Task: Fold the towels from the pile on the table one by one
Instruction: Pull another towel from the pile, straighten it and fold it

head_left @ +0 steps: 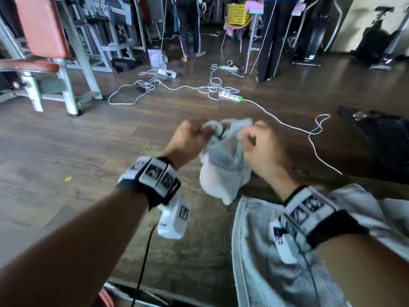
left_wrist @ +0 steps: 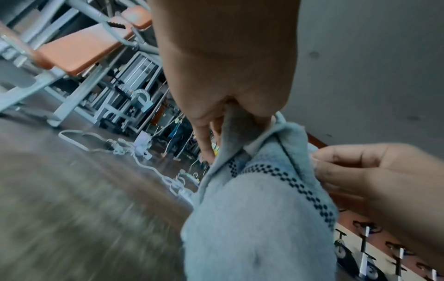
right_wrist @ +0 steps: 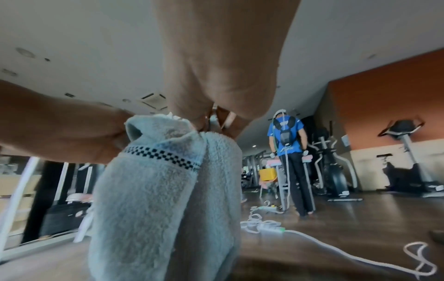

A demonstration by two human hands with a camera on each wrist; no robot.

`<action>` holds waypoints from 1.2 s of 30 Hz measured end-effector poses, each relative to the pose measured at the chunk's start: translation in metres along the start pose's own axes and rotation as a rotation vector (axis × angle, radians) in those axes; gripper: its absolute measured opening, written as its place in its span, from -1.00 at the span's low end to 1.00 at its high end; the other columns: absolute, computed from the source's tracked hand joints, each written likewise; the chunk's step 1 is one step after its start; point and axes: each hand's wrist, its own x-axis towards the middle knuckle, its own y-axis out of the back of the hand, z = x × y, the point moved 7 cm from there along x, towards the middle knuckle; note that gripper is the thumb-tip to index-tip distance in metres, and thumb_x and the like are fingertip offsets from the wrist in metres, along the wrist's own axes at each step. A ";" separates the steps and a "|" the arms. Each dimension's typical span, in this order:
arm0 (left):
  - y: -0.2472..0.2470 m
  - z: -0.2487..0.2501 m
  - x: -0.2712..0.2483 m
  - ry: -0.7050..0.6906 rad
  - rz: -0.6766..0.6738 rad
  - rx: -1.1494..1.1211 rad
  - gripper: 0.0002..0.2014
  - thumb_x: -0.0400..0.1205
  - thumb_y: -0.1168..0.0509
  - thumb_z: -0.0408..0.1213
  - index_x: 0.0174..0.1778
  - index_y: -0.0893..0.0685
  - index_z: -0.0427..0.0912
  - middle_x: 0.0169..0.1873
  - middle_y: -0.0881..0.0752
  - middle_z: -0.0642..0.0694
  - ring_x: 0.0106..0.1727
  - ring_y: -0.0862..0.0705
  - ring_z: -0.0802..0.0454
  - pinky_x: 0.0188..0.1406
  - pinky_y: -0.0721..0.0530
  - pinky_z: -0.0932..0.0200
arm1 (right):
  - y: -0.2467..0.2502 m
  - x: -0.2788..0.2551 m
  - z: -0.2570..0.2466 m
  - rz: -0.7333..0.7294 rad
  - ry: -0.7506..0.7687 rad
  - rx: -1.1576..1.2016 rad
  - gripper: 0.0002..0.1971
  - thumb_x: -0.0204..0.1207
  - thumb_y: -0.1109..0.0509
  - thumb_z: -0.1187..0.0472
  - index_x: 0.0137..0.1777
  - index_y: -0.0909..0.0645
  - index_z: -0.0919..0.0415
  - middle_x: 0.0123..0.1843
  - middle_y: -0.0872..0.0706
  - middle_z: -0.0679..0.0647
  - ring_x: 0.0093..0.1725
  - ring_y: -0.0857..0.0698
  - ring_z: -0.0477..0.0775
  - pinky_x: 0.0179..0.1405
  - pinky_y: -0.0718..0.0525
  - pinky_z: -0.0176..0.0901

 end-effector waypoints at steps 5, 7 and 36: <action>0.050 0.009 0.061 0.069 0.202 0.270 -0.62 0.66 -0.16 0.03 -0.05 -0.71 -0.22 -0.32 -0.69 -0.19 -0.23 -0.62 0.00 -0.24 -0.58 0.17 | 0.059 0.067 0.038 0.149 -0.113 -0.235 -0.76 0.48 -0.21 0.28 -0.08 -0.74 0.20 -0.05 -0.77 0.22 0.06 -0.64 0.28 -0.12 -0.46 -0.12; 0.066 0.005 0.064 0.119 0.219 0.395 -0.68 0.66 -0.15 -0.02 0.12 -0.74 -0.04 -0.26 -0.70 -0.14 -0.18 -0.72 -0.13 -0.15 -0.65 0.13 | 0.086 0.071 0.057 0.198 -0.190 -0.296 -0.73 0.46 -0.21 0.32 -0.04 -0.74 0.16 -0.06 -0.79 0.24 0.08 -0.66 0.33 0.02 -0.57 0.00; 0.083 -0.055 -0.118 0.131 -0.130 0.330 -0.58 0.63 -0.40 -0.31 -0.33 -0.69 0.43 -0.51 -0.65 0.31 -0.48 -0.56 0.31 -0.41 -0.49 0.30 | 0.053 -0.099 0.050 -0.438 -0.132 -0.077 -0.82 0.59 -0.44 0.33 -0.21 -0.64 0.09 -0.07 -0.82 0.01 -0.14 -0.74 -0.13 -0.23 -0.56 -0.39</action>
